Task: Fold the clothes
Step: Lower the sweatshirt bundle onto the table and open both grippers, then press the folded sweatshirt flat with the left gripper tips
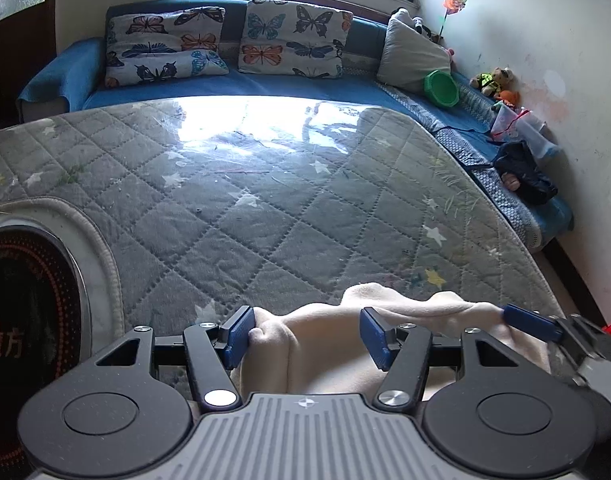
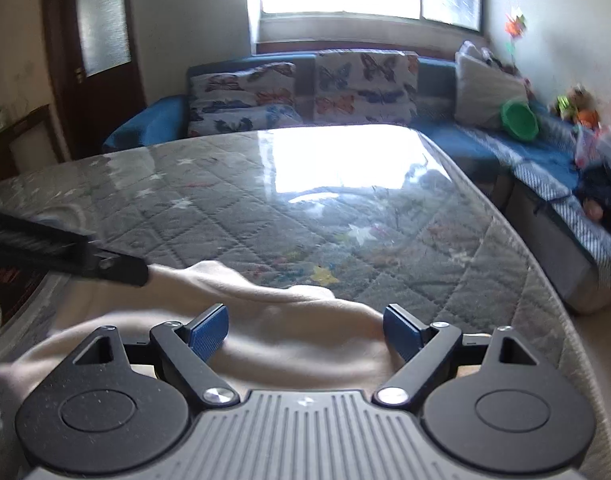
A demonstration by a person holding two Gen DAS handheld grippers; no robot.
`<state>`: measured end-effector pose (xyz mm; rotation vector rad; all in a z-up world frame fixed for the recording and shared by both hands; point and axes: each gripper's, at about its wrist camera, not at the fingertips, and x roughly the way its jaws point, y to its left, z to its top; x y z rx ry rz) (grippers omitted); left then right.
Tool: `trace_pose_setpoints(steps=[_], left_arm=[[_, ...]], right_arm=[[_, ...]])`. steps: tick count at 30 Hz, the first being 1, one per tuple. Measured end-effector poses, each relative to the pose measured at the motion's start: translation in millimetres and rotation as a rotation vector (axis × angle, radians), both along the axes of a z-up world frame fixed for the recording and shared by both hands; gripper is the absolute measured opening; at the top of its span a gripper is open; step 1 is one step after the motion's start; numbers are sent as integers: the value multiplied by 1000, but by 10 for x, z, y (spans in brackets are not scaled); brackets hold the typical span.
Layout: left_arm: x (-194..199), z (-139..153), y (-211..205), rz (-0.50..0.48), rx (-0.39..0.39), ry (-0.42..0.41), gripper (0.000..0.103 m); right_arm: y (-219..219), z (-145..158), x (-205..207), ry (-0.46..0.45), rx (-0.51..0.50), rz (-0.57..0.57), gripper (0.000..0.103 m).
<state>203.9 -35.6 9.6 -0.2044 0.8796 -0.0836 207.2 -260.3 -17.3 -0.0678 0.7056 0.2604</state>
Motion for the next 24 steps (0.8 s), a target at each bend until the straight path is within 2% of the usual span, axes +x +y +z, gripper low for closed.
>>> trace_pose_setpoints(steps=[3,7,8,10,14,17,20,24], left_arm=[[-40,39,24,23,34,-31,61],[-112,216,-40,-32,10,-84,61],[-130,259,-58,-47,3,-96,60],[-99,280,-165,-144,-54,-85,58],[74,98,-318,-242,-125,-4,28],[186,-43,-372,-272,-146,29,20],[246,-139,-389,-271,-135,44,19],[267,-204,-328,-250,-170,51,17]], right_arm=[[42,63,-193,-20,-29,45,86],[82,153,-462,-32,-1,103,75],[91,167,-506,-31,13,106,71],[125,179,-571,-29,35,112,68],[217,148,-685,-33,41,127,54],[242,93,-724,-34,17,120,49],[270,26,-774,-23,0,114,48],[298,-26,-899,-39,-28,112,48]])
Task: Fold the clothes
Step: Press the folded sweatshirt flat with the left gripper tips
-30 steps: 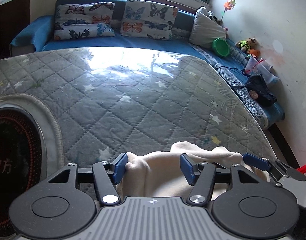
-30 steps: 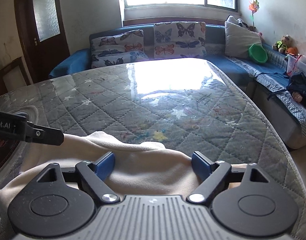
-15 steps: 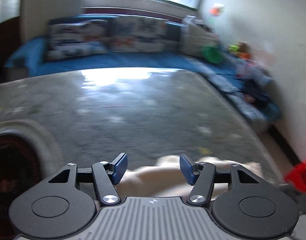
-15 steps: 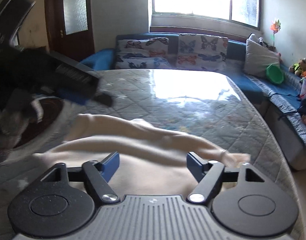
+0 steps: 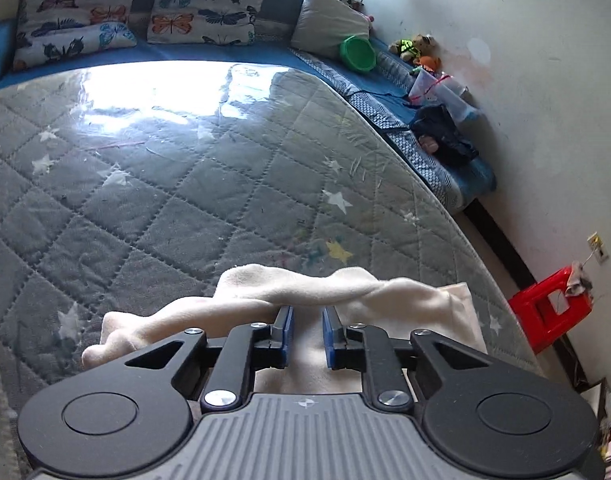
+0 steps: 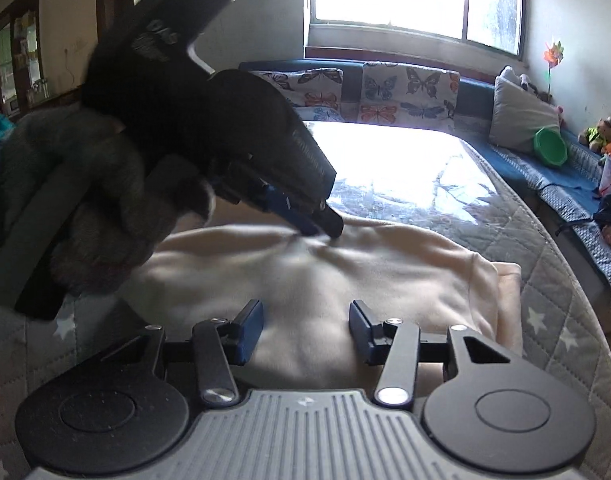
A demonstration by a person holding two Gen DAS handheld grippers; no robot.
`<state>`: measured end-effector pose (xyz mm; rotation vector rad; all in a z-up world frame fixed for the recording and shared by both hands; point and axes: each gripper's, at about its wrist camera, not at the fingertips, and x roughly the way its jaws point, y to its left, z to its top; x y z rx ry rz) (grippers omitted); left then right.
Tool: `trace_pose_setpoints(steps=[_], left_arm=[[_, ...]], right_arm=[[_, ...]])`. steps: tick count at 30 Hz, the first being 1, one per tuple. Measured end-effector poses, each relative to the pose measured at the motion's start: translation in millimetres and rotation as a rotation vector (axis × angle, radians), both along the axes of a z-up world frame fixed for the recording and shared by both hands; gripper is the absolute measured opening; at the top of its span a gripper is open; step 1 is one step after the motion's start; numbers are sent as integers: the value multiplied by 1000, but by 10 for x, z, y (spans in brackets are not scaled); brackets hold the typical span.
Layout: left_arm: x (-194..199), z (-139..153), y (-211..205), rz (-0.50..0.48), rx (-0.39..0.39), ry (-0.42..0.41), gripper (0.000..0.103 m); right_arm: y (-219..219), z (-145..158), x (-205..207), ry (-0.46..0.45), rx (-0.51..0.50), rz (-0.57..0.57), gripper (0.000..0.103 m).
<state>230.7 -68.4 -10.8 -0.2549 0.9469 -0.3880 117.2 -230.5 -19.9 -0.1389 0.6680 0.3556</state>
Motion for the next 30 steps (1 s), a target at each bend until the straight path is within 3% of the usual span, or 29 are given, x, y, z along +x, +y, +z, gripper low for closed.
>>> trace_pose_setpoints(steps=[11,21,30], left_arm=[[30,-30,4,11,-7,-1,17],[32,-40,10,19,-10,1,17],[23,-36,18,21,-20,4,17]], right_arm=[[32,-45,-298,-78,-67,0,49],[10,-88,-476,-91,-103,27,49],[-174,24,-404,-78,-13,-25,49]])
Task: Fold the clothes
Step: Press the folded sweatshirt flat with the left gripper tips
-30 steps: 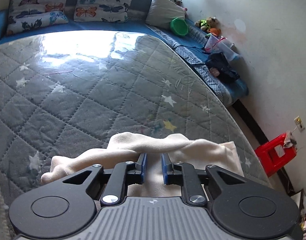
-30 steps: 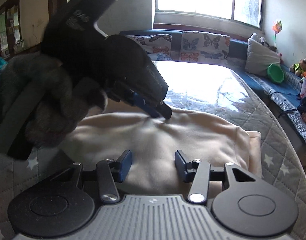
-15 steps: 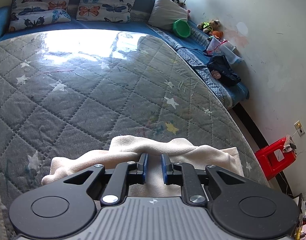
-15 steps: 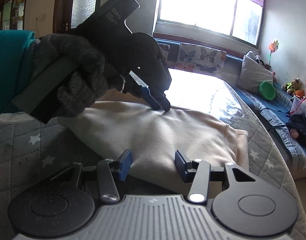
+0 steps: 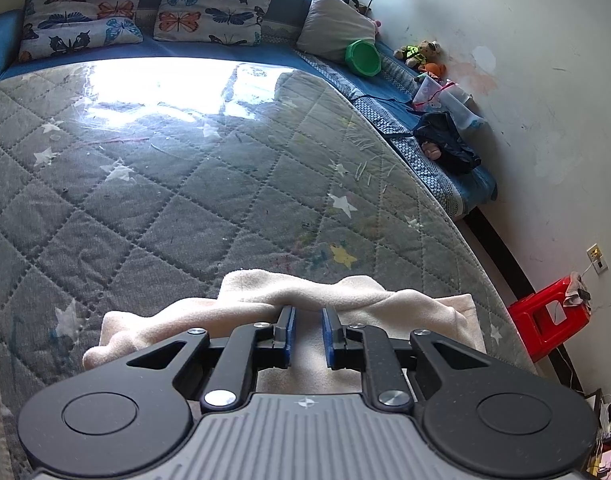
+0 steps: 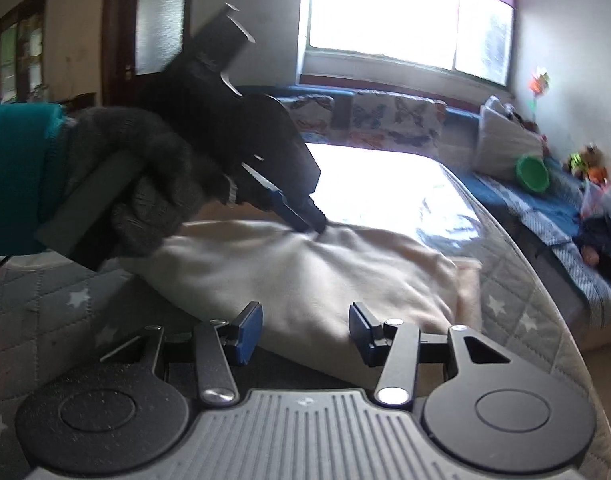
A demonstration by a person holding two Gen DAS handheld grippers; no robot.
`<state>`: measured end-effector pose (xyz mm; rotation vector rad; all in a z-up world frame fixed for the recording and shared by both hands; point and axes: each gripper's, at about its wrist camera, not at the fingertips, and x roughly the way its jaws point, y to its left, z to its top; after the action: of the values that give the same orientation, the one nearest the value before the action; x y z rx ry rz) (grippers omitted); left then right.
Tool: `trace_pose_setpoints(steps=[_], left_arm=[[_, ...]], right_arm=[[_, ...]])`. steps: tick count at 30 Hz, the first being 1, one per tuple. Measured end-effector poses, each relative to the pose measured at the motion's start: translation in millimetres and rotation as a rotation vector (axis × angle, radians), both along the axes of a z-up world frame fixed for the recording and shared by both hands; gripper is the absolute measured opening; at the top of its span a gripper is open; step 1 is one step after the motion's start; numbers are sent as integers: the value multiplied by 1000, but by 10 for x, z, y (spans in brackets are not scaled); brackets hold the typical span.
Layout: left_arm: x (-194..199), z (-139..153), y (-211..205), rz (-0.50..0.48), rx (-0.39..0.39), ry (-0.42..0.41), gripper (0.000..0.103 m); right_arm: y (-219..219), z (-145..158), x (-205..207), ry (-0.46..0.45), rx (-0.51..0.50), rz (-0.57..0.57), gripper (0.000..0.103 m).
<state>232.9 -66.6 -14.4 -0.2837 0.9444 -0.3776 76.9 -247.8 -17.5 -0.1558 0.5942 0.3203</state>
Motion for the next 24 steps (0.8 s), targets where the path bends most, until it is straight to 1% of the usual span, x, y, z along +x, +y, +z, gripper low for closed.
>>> trace_pose_setpoints(steps=[2,5,7,10,12,14,16,18,22,24], left_arm=[[0,-1,-1,0,1,0,17],[1,0,-1,1,-2,1,17],[-8,11,-1,-2,-9,0,19],[-45,47,-7,1,-4,-6,21],[-78,83,-6,-1,2,-18,21],[-92,98,0,-9,6,-28,21],[-80,79,3,-8,19,-20,21],[-71,53,15,-10,14,-17,21],[-55,42,39,-13,5,-14,21],[-44,32,48,-11,3,-14,21]], right_arm=[[-13,-58,-30,9,-15,5,49],[14,-57,-74,-2,-50,24,49],[21,7,-67,-6,-35,26,49],[130,137,-19,-51,-36,48,49],[216,148,37,-61,-34,58,49],[307,120,77,-65,-37,67,49],[396,74,88,-70,-47,82,49],[482,19,92,-71,-61,99,49],[547,-135,95,-18,-94,127,49],[550,-167,67,-24,-115,133,49]])
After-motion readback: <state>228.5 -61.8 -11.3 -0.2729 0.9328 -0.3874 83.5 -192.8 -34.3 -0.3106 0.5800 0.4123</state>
